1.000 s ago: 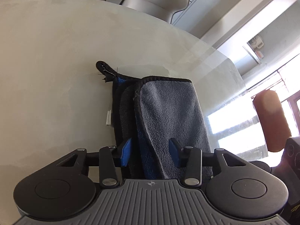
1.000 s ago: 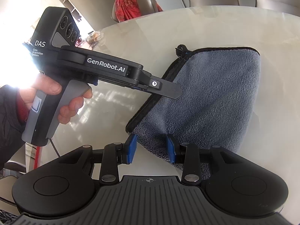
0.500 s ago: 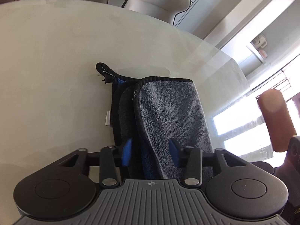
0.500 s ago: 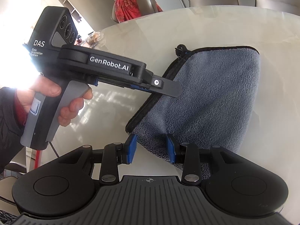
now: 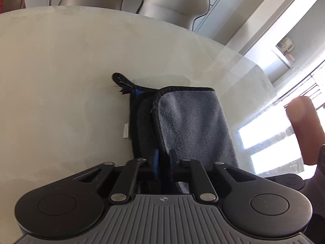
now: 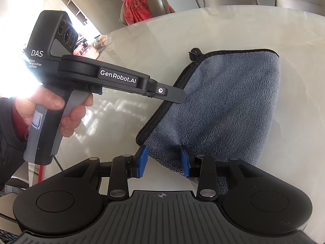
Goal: Fold towel
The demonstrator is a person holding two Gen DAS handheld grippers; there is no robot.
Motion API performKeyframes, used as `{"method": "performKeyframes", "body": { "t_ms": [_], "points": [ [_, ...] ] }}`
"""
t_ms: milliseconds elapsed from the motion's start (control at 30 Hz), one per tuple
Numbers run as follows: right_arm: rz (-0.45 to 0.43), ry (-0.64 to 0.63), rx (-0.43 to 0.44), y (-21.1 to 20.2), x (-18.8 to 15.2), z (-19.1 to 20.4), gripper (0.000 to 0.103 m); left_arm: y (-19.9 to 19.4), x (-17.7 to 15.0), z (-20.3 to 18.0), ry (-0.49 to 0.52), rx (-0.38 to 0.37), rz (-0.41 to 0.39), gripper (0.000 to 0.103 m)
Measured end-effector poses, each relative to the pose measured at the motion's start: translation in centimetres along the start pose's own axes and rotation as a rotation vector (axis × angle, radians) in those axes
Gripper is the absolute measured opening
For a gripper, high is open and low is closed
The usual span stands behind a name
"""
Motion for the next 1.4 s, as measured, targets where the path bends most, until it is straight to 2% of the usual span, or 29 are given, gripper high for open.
{"method": "performKeyframes", "body": {
  "t_ms": [100,200,300,333,367,467,667,767,1267,1400],
  "points": [
    [0.001,0.0,0.0,0.1,0.1,0.0,0.036,0.0,0.0,0.5,-0.035,-0.037,0.001,0.032],
    [0.0,0.0,0.001,0.2,0.1,0.0,0.036,0.3,0.0,0.5,-0.048,-0.054,0.008,0.035],
    [0.0,0.001,0.002,0.2,0.2,-0.1,0.036,0.4,-0.1,0.3,-0.043,-0.059,0.006,0.03],
    [-0.001,0.001,0.002,0.3,0.2,-0.1,0.036,0.6,-0.1,0.1,-0.04,-0.067,0.006,0.025],
    [-0.001,0.001,0.002,0.3,0.2,-0.1,0.037,0.8,-0.1,-0.1,-0.035,-0.075,0.006,0.012],
    [-0.002,0.003,0.002,0.4,0.1,-0.2,0.036,0.7,-0.1,-0.4,-0.017,-0.062,-0.007,0.005],
    [-0.001,0.002,-0.006,0.2,0.2,0.0,0.037,-0.5,-0.2,-0.2,-0.014,-0.067,-0.049,0.004],
    [-0.004,-0.005,-0.006,-0.1,0.5,0.3,0.043,-1.1,-0.1,-0.1,-0.006,-0.059,-0.063,0.004],
    [0.013,-0.012,-0.008,-0.2,0.3,0.8,0.048,-1.1,-0.5,1.3,-0.029,-0.016,-0.045,0.005],
    [0.003,-0.011,-0.007,-0.8,0.4,0.9,0.049,-2.0,-0.1,0.9,-0.022,-0.045,-0.053,0.005]
  ]
}}
Point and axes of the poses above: each gripper's, at about its wrist camera, not at the fingertips, and y roughly the way its jaws point, z to its left, x to its top, the point moved 1 cm from there along y, roughly the way its jaws point, and after that the axes turned 2 degrees about x, right-handed, at the moved point
